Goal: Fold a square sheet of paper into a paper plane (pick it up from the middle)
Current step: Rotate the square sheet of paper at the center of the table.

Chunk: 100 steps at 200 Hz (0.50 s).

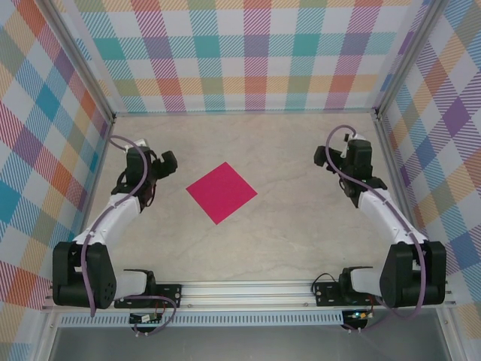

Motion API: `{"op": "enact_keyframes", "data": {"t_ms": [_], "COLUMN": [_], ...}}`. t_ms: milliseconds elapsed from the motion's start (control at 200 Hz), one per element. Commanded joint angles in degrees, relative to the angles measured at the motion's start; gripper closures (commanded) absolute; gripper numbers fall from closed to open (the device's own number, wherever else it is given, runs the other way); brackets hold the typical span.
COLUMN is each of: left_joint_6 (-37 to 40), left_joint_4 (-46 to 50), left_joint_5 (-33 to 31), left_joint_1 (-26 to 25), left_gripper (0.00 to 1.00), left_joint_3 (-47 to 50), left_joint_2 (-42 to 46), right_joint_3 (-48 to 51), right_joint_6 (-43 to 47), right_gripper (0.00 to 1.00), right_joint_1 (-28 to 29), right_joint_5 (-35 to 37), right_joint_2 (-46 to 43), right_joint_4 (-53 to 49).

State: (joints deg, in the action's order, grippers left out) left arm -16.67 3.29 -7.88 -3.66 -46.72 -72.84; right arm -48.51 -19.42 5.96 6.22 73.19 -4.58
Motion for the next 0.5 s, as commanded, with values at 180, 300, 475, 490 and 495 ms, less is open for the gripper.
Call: {"op": "enact_keyframes", "data": {"t_ms": [180,300,475,490,495], "left_joint_6": [-5.1,-5.1,-4.9,-4.9,-4.9], "left_joint_4": [19.6,21.9,21.7,21.8,21.8], "left_joint_5": [7.9,7.8,8.2,8.4,8.5], "left_joint_1": [-0.1,-0.1,0.0,0.0,0.0], "left_gripper": [0.0,0.0,0.0,0.0,0.0], "left_joint_3": [-4.8,-5.6,-4.8,-4.8,-4.7], "left_joint_2": [1.9,1.8,1.8,1.7,1.6], "right_joint_3": [-15.0,-20.7,-28.9,-29.9,-30.1], "right_joint_6": [-5.1,-4.2,-3.5,-3.5,-3.5], "right_gripper": [0.0,0.0,0.0,0.0,0.0], "right_joint_1": [17.2,23.9,32.2,32.7,32.9], "right_joint_5": [-3.0,-1.5,7.0,7.4,7.5], "right_joint_2": [15.6,22.6,32.7,33.6,33.9], "right_joint_4": [-16.8,-18.3,-20.6,-21.1,-21.3]}}
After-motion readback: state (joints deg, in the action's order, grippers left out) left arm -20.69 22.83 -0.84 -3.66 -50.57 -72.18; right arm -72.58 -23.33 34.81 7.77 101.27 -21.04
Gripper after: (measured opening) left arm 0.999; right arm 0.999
